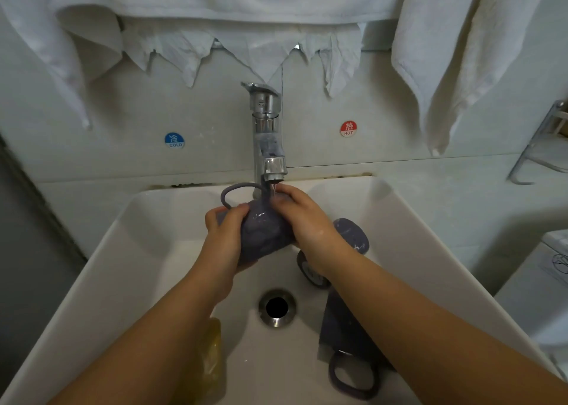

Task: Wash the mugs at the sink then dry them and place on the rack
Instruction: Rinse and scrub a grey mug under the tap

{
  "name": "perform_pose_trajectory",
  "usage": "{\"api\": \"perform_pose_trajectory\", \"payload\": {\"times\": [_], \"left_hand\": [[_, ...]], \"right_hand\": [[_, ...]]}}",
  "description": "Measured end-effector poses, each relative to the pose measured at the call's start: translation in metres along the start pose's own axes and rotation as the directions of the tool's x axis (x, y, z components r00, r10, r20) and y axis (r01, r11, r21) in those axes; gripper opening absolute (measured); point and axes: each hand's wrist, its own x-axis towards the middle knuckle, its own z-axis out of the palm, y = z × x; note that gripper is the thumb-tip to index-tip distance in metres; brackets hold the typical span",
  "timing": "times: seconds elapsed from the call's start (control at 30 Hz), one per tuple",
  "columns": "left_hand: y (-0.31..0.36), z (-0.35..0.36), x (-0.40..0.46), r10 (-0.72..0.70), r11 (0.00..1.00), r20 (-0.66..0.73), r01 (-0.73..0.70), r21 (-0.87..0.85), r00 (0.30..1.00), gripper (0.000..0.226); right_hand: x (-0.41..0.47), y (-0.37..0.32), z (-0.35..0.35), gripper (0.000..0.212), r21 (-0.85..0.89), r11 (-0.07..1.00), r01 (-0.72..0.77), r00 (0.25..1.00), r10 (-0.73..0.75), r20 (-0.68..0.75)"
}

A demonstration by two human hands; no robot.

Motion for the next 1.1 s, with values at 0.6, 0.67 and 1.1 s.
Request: {"api": "perform_pose_trajectory", "payload": {"times": [0.6,0.67,1.1], "left_hand": [[0.006,0.000,-0.009,-0.283,0.945,0.179,0.306,-0.119,0.942,0.043],[0.005,0.000,-0.009,-0.274,0.955,0.213,0.291,-0.052,0.938,0.041],[0.009,-0.023,0.002,-0.153,0.980,0.295,0.183,-0.076,0.943,0.040]], "right_hand": [[-0.001,0.014,-0.006,0.036,-0.046,0.980,0.191,0.982,-0.191,0.006],[-0.002,0.012,-0.009,0.020,-0.041,0.981,0.192,0.977,-0.194,-0.085],[-0.001,0.015,-0.004,0.067,0.234,0.972,-0.034,0.999,0.032,0.009]]}}
